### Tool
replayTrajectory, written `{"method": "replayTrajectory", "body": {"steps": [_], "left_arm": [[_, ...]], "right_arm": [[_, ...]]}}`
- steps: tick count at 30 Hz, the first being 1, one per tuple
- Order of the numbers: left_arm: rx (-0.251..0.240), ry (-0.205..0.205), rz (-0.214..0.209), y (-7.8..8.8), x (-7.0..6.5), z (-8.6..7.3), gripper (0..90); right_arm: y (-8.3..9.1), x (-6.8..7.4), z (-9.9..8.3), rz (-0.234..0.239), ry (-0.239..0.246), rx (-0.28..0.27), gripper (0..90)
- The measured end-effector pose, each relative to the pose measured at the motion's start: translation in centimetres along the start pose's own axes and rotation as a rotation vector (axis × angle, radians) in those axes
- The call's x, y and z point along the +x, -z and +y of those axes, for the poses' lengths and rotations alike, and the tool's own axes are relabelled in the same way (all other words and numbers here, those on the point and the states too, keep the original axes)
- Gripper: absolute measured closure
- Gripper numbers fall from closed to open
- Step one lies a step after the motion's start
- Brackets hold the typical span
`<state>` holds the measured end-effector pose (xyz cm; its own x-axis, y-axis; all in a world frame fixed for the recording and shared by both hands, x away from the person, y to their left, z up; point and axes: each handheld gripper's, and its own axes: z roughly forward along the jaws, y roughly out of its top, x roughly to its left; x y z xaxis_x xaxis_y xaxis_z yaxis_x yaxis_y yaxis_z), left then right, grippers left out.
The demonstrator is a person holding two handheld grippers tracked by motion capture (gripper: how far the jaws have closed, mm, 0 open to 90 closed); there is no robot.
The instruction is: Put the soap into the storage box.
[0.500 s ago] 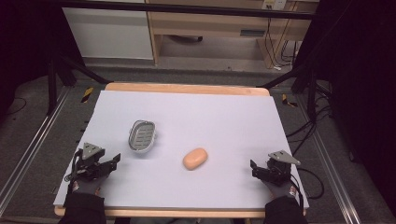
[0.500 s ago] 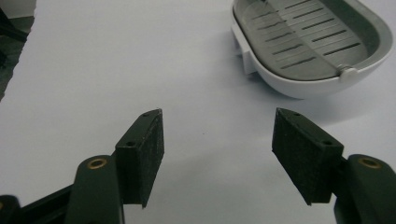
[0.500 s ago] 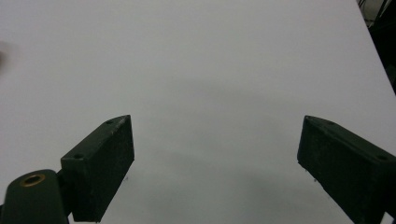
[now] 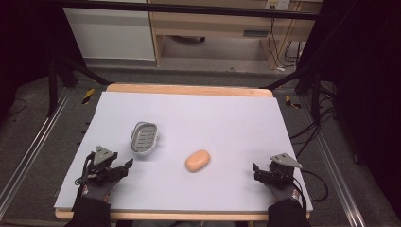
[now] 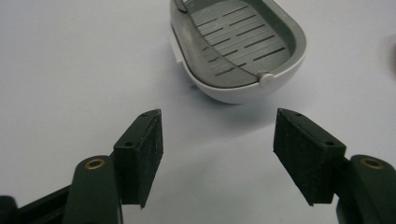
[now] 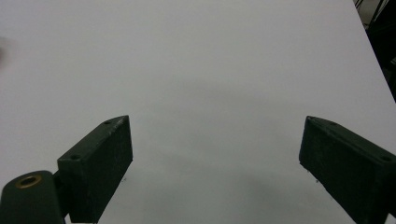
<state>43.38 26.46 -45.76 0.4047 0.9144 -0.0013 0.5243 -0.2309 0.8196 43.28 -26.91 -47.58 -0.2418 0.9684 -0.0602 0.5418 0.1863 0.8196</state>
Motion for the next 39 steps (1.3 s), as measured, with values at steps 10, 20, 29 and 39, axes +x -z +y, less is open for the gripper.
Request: {"method": "replayTrajectory", "body": {"steps": [10, 20, 29, 39], "left_arm": [[0.019, -0.061, -0.046, -0.3, -1.7, 0.3, 30.3], [0.007, -0.069, -0.086, -0.1, -2.8, 1.1, 27.8], [0.003, -0.096, -0.118, -0.4, -4.6, 1.6, 27.2], [0.000, -0.109, -0.151, -0.6, -6.1, 2.0, 26.2]], "right_arm": [[0.2, 0.3, 0.0, -0.001, -0.004, -0.006, 9.1], [0.5, 0.6, 0.2, 0.008, -0.003, -0.020, 8.4], [0.5, 0.8, 0.3, 0.010, -0.001, -0.030, 7.1], [0.7, 0.8, 0.3, 0.003, -0.002, -0.026, 6.7]]}}
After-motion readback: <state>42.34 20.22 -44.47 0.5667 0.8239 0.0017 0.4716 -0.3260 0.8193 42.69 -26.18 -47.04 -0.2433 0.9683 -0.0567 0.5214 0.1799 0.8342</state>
